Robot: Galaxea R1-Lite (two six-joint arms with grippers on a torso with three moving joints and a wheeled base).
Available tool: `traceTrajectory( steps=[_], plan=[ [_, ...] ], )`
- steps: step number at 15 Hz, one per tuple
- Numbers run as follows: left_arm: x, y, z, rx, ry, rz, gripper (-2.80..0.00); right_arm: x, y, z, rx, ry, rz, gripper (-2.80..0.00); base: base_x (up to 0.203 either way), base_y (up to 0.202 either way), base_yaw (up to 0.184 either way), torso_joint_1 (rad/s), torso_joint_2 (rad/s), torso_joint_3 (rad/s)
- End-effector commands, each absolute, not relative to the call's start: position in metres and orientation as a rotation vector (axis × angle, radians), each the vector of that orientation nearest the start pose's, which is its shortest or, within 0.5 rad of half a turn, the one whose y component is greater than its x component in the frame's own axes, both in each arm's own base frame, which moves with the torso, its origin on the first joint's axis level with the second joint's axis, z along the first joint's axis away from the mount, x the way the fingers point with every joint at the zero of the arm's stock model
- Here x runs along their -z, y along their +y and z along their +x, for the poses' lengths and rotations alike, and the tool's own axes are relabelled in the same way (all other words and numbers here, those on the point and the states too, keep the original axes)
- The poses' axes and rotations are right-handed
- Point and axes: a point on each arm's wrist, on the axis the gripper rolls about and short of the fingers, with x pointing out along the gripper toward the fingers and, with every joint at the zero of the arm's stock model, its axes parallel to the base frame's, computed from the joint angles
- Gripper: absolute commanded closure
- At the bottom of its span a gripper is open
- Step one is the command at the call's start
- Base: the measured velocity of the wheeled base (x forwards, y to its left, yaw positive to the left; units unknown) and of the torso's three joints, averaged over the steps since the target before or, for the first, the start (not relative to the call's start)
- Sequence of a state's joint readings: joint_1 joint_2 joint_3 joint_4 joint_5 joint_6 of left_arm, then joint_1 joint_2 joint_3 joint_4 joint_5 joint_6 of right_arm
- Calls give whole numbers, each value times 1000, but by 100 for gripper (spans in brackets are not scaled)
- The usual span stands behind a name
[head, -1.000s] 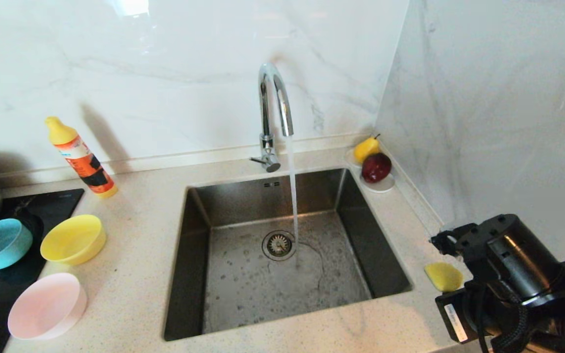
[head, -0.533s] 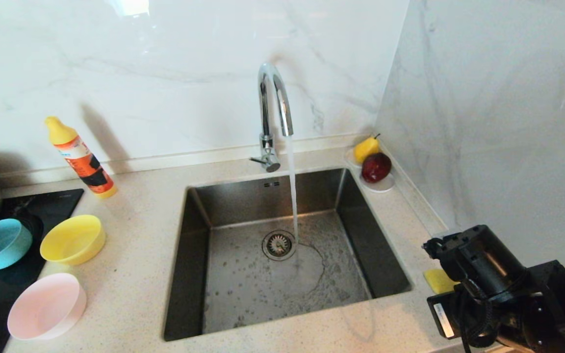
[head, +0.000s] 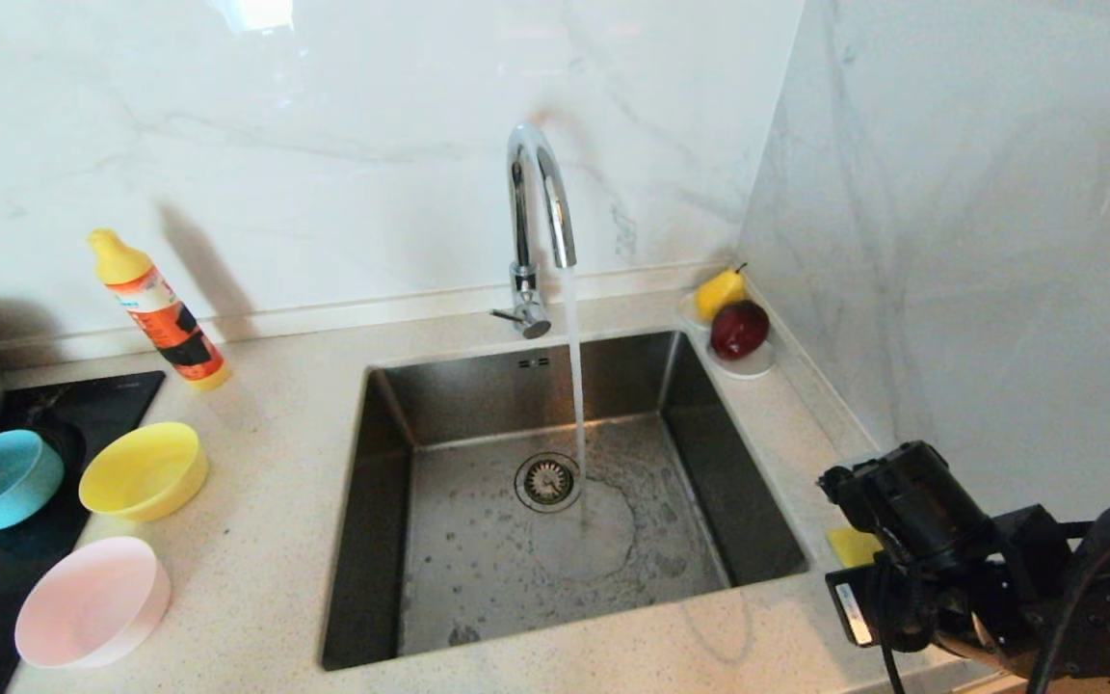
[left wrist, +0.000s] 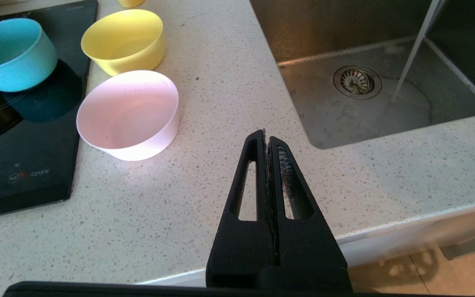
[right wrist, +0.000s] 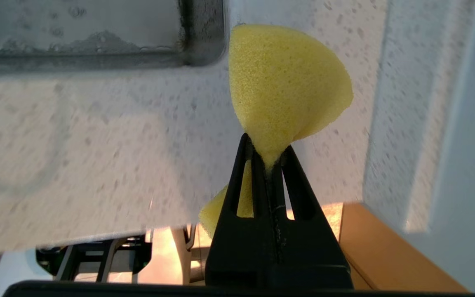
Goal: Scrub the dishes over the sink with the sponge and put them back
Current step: Put down the sponge
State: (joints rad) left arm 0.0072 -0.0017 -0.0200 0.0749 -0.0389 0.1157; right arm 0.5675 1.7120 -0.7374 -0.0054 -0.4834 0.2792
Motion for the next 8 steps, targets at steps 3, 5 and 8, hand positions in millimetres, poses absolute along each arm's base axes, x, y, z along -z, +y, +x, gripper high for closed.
traceTrajectory(
  steps=[3,5,8],
  plan=[
    [-73,-1,-24,35,55,115,0,-97,124,241,82,855,-230,0,0,0,0,0,0,0],
    [-73,-1,-25,35,53,115,0,-94,116,250,98,849,-235,0,0,0,0,0,0,0],
    [-73,-1,-25,35,53,115,0,-91,110,261,89,831,-211,0,0,0,0,0,0,0]
  ],
)
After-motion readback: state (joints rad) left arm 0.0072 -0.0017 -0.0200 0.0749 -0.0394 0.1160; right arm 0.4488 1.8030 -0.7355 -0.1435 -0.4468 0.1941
